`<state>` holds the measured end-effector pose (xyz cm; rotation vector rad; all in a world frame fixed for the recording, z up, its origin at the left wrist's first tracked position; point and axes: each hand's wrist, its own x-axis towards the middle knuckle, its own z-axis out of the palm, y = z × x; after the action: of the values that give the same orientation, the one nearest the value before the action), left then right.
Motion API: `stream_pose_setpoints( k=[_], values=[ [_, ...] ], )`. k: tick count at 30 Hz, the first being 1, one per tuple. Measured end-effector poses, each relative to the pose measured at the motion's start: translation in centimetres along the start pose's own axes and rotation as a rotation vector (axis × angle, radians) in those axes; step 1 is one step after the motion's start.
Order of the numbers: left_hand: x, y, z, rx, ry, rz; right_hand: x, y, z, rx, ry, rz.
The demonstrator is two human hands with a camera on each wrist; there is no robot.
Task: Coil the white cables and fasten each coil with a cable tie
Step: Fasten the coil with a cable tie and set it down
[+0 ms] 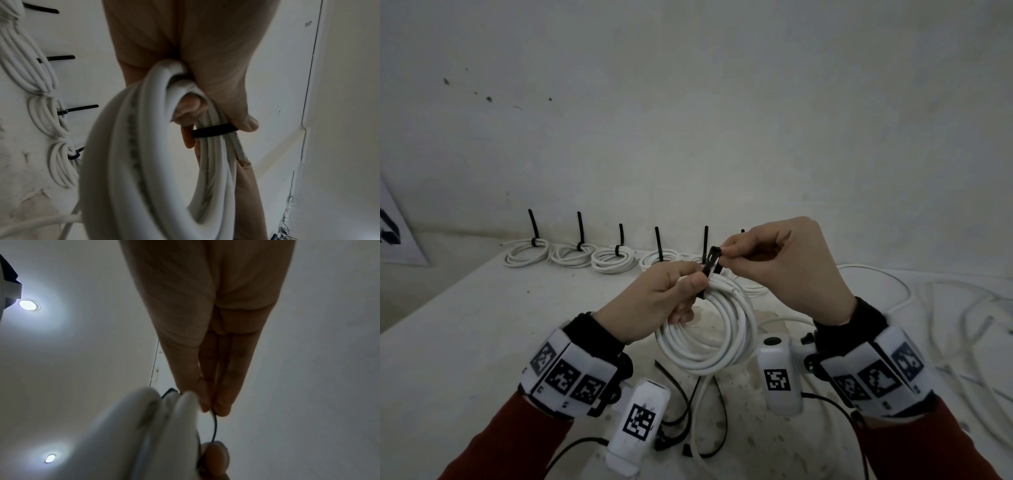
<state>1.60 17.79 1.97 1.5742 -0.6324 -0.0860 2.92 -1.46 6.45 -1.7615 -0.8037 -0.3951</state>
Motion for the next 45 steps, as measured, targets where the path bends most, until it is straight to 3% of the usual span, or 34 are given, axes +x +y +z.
stream_pose_setpoints(
  k=[9,14,19,26,31,35,38,42,45],
  values=[
    [-0.3,0.5,0.1,0.088,0.028,-0.066,0.0,0.6,0.6,0.012,-0.004,-0.02],
    [-0.4,0.8,0.0,0.104,0.037,-0.095,-0.3,-0.5,0.7,0.311,-0.118,0.167],
    [-0.4,1.3,-0.1,0.203,0.031,-0.11,-0.2,-0.7,1.0,0.421,-0.073,0.351],
    [-0.6,1.4,-0.6,0.368,0.027,-0.088,0.1,-0.1,0.5,0.623,-0.185,0.626],
    [-0.7,1.4,-0.8,0.456,0.071,-0.082,0.0,-0.6,1.0,0.613,-0.126,0.58],
    [-0.6,1.5,-0.9,0.505,0.086,-0.116,-0.3,-1.1,1.6,0.361,-0.024,0.417],
    [-0.7,1.5,-1.2,0.46,0.079,-0.126,-0.4,-1.6,1.7,0.265,-0.048,0.376],
    [-0.9,1.8,-1.3,0.357,0.042,-0.115,-0.3,-1.7,1.2,0.459,-0.174,0.472],
    [-0.9,2.2,-1.1,0.401,0.02,-0.091,-0.2,-1.4,1.0,0.575,-0.194,0.543]
  ],
)
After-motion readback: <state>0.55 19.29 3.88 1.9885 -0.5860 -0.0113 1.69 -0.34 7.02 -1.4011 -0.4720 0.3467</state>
